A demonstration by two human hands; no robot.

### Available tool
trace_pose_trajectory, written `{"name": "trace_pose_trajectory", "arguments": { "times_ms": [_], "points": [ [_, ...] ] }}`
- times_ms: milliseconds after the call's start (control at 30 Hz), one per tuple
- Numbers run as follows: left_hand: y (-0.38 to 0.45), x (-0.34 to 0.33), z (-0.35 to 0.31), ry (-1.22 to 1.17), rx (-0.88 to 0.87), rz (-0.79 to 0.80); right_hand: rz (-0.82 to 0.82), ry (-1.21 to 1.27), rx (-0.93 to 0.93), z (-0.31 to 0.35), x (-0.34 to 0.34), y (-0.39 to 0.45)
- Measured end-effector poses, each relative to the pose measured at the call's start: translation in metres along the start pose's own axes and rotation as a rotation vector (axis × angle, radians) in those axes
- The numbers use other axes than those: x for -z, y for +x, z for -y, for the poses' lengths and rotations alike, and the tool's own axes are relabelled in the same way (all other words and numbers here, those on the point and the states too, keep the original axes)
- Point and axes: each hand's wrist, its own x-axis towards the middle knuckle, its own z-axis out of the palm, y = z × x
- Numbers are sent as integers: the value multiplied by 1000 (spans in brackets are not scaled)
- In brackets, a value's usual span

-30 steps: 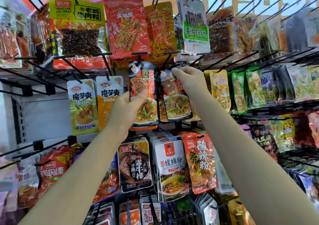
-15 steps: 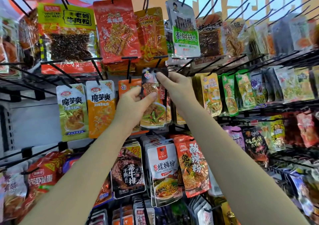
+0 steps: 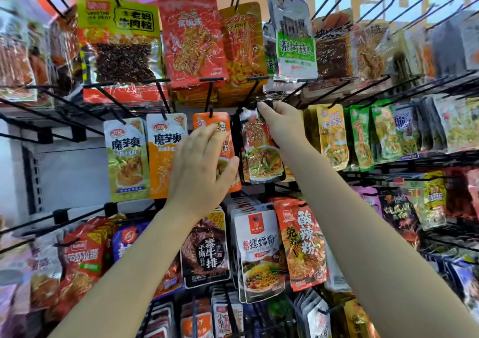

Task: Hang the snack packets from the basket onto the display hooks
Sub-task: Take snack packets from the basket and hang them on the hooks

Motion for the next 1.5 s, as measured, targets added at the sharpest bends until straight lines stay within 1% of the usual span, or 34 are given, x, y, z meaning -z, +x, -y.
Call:
{"name": "trace_pose_trajectory", "arguments": {
  "times_ms": [100, 167, 267, 300, 333, 400, 467, 533, 633, 700, 767, 833, 900, 933, 1000, 1100, 1167, 1267, 1333, 1400, 1433, 1500],
  "points": [
    [-13, 1, 2, 40, -20, -35, -39, -130, 58, -6, -1, 0],
    [-19, 1, 4, 65, -3, -55, -121, -244, 170, -8, -3, -4],
    [-20, 0, 4, 80, 22, -81, -289, -520, 545, -18, -4, -13],
    [-20, -1, 3, 91, 22, -88, -297, -633, 643, -24, -4, -16],
    [-19, -2, 2, 100, 20, -93, -275, -736, 698, -31, -4, -17],
    [-18, -4, 1, 114, 21, -93, -179, -869, 690, -44, -5, -17],
    [-18, -5, 1, 122, 21, -79, -103, -896, 644, -49, -4, -16],
    [-18, -3, 2, 123, 19, -57, -78, -891, 638, -49, -2, -18],
    [-20, 2, -4, 123, -14, -67, -112, -806, 696, -40, 10, -32],
    [-25, 6, -20, 75, -90, -117, -159, -739, 739, -35, 32, -56],
    [-37, 3, -46, -32, -187, -143, -183, -721, 734, -36, 66, -93],
    [-58, -11, -78, -164, -263, -118, -204, -779, 680, -50, 112, -140],
    [-91, -39, -112, -304, -297, -64, -231, -904, 567, -78, 164, -192],
    [-112, -56, -131, -377, -299, -12, -231, -975, 480, -96, 189, -220],
    [-159, -91, -175, -514, -295, 154, -195, -1089, 260, -136, 239, -279],
    [-244, -137, -248, -675, -331, 457, -145, -1212, -112, -193, 303, -382],
    [-305, -160, -290, -735, -370, 682, -114, -1275, -366, -223, 337, -450],
    [-396, -186, -330, -731, -416, 1061, -36, -1359, -715, -253, 377, -540],
    [-447, -194, -342, -717, -462, 1252, 61, -1332, -955, -266, 392, -586],
    [-480, -190, -345, -701, -481, 1377, 102, -1248, -1198, -275, 398, -615],
    [-489, -187, -345, -698, -475, 1399, 117, -1217, -1304, -280, 399, -625],
    [-497, -183, -343, -714, -443, 1378, 185, -1170, -1474, -291, 398, -637]
  ]
}}
